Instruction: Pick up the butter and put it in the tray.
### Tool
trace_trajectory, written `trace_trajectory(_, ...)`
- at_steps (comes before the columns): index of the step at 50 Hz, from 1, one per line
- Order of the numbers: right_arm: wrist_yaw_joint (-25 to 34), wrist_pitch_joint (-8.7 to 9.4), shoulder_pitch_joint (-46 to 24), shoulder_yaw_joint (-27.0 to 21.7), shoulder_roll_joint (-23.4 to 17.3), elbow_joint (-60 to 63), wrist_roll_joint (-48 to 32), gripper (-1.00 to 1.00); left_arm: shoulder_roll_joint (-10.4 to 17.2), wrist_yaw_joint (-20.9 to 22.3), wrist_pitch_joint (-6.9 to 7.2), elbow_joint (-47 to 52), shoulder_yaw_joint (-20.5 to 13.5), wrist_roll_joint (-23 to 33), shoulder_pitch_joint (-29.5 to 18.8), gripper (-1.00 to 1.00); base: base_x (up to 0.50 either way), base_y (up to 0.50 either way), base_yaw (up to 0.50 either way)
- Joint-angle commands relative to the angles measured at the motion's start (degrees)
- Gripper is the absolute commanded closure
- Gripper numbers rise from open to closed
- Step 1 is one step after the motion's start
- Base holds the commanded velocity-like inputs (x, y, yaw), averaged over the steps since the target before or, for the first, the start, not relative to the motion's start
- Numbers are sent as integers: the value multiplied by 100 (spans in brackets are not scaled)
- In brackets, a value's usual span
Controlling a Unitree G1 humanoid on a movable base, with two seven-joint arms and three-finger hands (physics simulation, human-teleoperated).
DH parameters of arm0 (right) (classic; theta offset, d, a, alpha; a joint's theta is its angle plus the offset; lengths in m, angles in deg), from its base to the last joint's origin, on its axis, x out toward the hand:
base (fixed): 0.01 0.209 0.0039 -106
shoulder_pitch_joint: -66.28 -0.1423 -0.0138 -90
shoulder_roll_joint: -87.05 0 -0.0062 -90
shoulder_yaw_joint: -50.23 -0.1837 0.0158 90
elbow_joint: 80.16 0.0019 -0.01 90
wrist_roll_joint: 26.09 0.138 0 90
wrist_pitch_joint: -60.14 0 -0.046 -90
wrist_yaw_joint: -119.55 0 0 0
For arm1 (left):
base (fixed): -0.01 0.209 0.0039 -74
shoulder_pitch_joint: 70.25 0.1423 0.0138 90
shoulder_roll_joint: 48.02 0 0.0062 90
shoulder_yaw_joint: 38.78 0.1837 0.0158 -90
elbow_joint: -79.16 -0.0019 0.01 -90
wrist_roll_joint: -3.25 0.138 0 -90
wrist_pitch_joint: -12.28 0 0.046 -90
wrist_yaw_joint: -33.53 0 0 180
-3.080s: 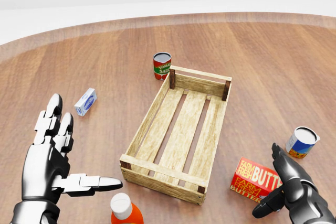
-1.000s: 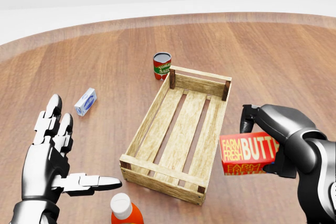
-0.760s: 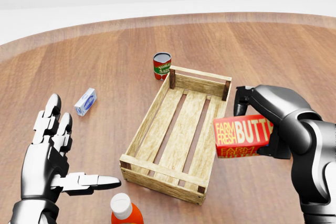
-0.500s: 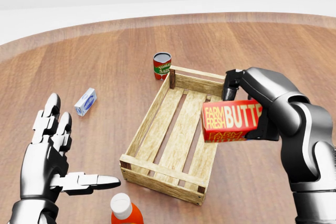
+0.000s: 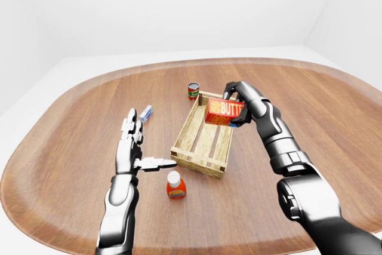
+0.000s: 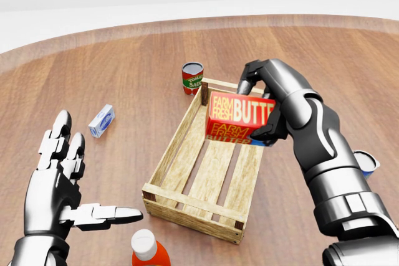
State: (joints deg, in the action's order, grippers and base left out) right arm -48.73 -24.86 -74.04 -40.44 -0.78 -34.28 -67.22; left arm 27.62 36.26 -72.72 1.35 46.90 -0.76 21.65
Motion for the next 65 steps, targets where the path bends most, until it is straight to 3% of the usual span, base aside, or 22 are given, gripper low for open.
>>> trace_trajectory(1, -869, 0, -1095, -7, 276, -2226, 694, 100, -2, -140, 0, -644, 46, 112, -237, -100, 0, 0, 0)
trace_trajectory(22, -1110, 0, -1306, 175, 763, -2880, 457, 100, -18, -135, 0, -606, 71, 131, -204, -100, 0, 0, 0)
trace_trajectory(65, -1392, 0, -947, -2, 1018, -3310, 283, 100, 8, -97, 0, -586, 30, 81, -230, -100, 0, 0, 0)
